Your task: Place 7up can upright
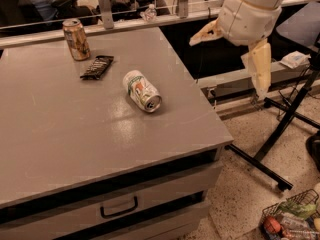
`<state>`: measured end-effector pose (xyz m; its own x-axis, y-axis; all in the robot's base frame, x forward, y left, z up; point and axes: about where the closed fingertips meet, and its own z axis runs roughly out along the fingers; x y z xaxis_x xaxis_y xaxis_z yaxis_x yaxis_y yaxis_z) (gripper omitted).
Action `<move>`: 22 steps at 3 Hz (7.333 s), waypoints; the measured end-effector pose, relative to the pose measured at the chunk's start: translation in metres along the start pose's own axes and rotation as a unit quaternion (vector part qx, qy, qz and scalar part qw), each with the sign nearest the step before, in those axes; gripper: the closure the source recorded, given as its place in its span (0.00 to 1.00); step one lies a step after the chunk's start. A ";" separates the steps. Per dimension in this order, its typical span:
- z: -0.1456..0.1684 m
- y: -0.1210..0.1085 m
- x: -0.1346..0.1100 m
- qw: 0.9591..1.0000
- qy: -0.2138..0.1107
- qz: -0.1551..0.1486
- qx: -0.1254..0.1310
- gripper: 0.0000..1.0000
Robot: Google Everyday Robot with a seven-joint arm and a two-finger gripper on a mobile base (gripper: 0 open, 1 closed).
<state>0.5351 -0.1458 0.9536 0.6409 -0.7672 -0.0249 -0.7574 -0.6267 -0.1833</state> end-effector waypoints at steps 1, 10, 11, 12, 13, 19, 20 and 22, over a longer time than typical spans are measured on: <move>0.006 -0.007 0.003 1.000 0.005 -0.019 0.012 0.00; 0.096 -0.124 -0.095 0.858 -0.107 -0.503 0.001 0.00; 0.111 -0.138 -0.095 0.845 -0.114 -0.523 0.000 0.00; 0.127 -0.150 -0.103 0.829 -0.124 -0.545 -0.007 0.00; 0.136 -0.158 -0.113 0.813 -0.130 -0.568 -0.013 0.00; 0.121 -0.131 -0.158 0.797 -0.096 -0.593 -0.064 0.75; 0.113 -0.141 -0.156 0.837 -0.087 -0.536 -0.061 0.99; 0.029 -0.137 -0.158 0.941 -0.105 -0.303 0.107 1.00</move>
Offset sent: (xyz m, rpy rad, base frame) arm -0.0047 0.0382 -0.0084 -0.0669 -0.0061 0.3914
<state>0.5414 0.0656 0.9540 0.9746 -0.2201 -0.0418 -0.2171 -0.8816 -0.4191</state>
